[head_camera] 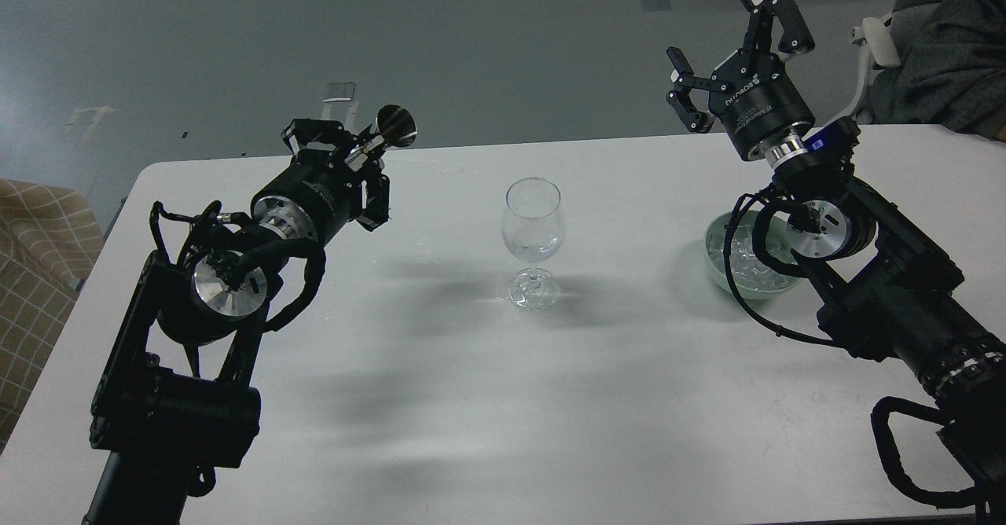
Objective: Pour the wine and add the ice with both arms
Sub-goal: 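Turn the jigger upright and move it back toward its spot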
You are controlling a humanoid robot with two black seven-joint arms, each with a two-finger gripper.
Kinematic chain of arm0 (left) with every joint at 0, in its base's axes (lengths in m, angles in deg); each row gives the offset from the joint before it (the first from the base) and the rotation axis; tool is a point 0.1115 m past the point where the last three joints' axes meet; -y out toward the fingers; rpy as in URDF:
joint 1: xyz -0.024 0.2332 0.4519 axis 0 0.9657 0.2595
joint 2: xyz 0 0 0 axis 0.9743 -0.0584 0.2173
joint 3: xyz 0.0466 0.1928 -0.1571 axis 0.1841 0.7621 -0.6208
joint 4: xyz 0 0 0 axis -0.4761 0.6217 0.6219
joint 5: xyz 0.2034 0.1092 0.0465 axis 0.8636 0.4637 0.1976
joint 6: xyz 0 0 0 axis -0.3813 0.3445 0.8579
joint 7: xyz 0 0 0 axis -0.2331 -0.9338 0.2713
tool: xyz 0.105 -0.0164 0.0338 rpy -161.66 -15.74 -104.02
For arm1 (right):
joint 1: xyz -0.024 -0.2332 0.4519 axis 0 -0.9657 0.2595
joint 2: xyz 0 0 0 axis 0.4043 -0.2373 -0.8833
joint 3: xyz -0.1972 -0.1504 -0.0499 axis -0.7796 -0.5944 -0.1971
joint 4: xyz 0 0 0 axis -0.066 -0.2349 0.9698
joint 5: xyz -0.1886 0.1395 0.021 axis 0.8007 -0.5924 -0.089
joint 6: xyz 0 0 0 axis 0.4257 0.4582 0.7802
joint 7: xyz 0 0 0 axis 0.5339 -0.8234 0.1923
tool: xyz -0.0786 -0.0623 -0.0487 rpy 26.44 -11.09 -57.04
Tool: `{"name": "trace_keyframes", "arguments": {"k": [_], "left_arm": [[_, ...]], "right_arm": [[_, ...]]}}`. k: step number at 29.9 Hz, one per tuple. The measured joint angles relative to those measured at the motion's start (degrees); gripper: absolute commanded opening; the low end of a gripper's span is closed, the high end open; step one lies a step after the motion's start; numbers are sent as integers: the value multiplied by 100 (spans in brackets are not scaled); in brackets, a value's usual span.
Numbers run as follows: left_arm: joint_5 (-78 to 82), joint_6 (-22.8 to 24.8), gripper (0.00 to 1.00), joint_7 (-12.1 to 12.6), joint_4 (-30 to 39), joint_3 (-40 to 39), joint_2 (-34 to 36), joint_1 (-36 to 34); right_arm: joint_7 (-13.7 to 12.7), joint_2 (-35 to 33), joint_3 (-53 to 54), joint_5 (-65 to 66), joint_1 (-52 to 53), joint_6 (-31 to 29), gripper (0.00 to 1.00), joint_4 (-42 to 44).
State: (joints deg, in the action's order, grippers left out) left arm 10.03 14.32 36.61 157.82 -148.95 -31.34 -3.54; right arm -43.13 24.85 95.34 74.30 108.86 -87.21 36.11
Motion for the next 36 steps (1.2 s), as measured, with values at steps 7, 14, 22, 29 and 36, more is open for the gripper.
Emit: {"name": "trace_keyframes", "arguments": {"k": [7, 14, 22, 29, 36], "left_arm": [[-517, -555, 0, 2, -6, -741, -139, 591], [-1224, -117, 0, 1, 8, -1644, -368, 894], [-1422, 1012, 0, 2, -155, -1847, -375, 1364], [-1760, 1412, 0, 2, -684, -1881, -375, 1370], [-1805, 1921, 0, -28, -1170, -1962, -375, 1375]], "right_arm": [[-1, 8, 0, 0, 0, 43, 100, 0], [-9, 17, -4, 9, 0, 59, 100, 8], [-10, 8, -10, 80, 0, 85, 100, 12], [-18, 16, -74, 88, 0, 106, 100, 15], [-19, 43, -81, 158, -33, 147, 100, 23]]}}
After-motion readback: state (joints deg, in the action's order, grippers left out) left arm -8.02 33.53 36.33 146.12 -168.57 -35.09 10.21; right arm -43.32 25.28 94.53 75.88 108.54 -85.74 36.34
